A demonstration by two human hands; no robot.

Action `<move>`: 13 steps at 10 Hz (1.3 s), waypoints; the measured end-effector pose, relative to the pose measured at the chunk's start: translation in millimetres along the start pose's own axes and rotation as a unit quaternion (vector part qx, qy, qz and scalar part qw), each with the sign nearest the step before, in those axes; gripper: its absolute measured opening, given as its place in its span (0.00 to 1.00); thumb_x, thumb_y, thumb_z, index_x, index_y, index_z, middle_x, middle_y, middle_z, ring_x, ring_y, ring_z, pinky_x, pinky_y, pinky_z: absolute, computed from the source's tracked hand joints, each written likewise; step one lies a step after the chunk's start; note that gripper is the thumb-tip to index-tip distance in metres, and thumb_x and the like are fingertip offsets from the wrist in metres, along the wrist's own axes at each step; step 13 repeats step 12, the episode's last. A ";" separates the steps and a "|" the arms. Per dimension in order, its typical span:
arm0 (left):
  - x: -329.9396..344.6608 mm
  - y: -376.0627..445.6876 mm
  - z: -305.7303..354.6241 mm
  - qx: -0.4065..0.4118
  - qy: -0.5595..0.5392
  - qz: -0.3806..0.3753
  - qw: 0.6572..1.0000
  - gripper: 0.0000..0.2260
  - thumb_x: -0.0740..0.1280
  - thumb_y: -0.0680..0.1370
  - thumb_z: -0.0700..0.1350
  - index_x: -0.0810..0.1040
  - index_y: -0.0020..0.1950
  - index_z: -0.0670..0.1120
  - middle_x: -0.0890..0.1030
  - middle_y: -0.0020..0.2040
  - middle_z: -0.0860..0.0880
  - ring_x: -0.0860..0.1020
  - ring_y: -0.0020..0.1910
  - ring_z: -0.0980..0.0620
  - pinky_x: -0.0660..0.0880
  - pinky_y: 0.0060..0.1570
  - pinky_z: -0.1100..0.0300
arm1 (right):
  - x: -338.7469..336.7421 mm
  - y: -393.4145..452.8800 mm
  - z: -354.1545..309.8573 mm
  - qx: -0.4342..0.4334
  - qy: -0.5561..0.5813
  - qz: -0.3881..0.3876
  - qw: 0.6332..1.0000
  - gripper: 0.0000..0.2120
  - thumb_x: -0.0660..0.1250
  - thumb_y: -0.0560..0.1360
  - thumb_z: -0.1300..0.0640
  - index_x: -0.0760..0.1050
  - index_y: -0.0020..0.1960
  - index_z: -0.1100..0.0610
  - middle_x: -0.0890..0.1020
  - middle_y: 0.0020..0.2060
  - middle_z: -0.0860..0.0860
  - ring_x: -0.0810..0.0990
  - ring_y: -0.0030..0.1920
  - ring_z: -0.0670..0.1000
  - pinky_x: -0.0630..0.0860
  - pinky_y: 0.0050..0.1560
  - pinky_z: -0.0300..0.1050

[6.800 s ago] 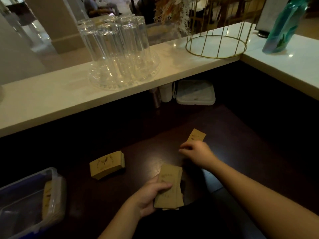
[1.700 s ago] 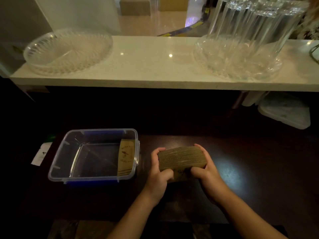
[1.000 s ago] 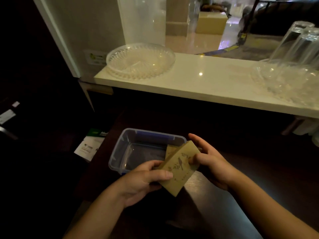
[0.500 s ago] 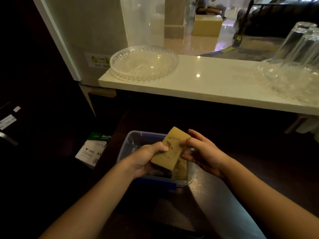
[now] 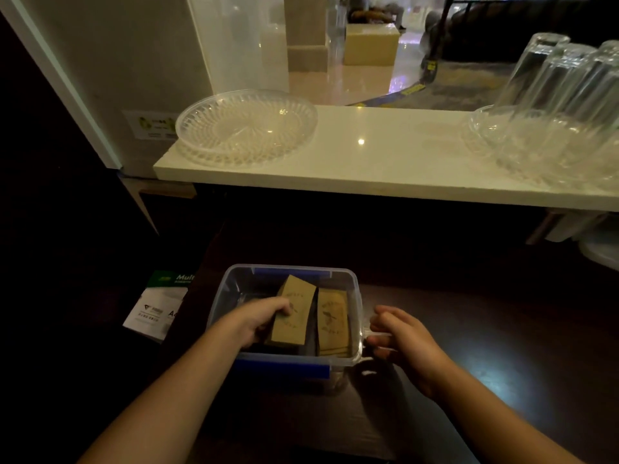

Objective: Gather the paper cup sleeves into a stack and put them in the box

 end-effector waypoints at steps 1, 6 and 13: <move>2.1 -1.1 0.4 -0.001 0.013 -0.010 1.000 0.15 0.74 0.66 0.47 0.79 0.51 0.48 0.84 0.47 0.44 0.82 0.46 0.45 0.78 0.33 0.53 | 3.0 -0.4 2.3 0.006 -0.019 -0.006 1.000 0.13 0.66 0.74 0.54 0.73 0.58 0.49 0.82 0.50 0.55 0.83 0.39 0.50 0.79 0.36 0.42; 27.7 8.5 1.1 0.065 0.052 -0.016 0.996 0.13 0.70 0.68 0.46 0.78 0.53 0.50 0.82 0.52 0.46 0.78 0.52 0.46 0.74 0.59 0.44 | 24.0 -9.8 0.1 -0.026 -0.117 -0.034 0.992 0.26 0.66 0.75 0.54 0.65 0.71 0.53 0.83 0.51 0.51 0.85 0.46 0.47 0.80 0.40 0.39; 54.4 -76.1 43.6 0.297 0.178 0.131 0.929 0.21 0.65 0.77 0.48 0.68 0.69 0.48 0.78 0.56 0.50 0.77 0.50 0.52 0.73 0.42 0.58 | -25.1 -51.6 -94.3 -0.200 -0.399 0.094 0.890 0.28 0.68 0.72 0.48 0.68 0.70 0.53 0.76 0.64 0.55 0.76 0.60 0.52 0.73 0.57 0.44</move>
Point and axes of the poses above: each hand's wrist, its own y-axis towards the middle knuckle, its own x-axis out of the palm, z = x × y, the point moved 6 cm from there along y, towards the middle knuckle
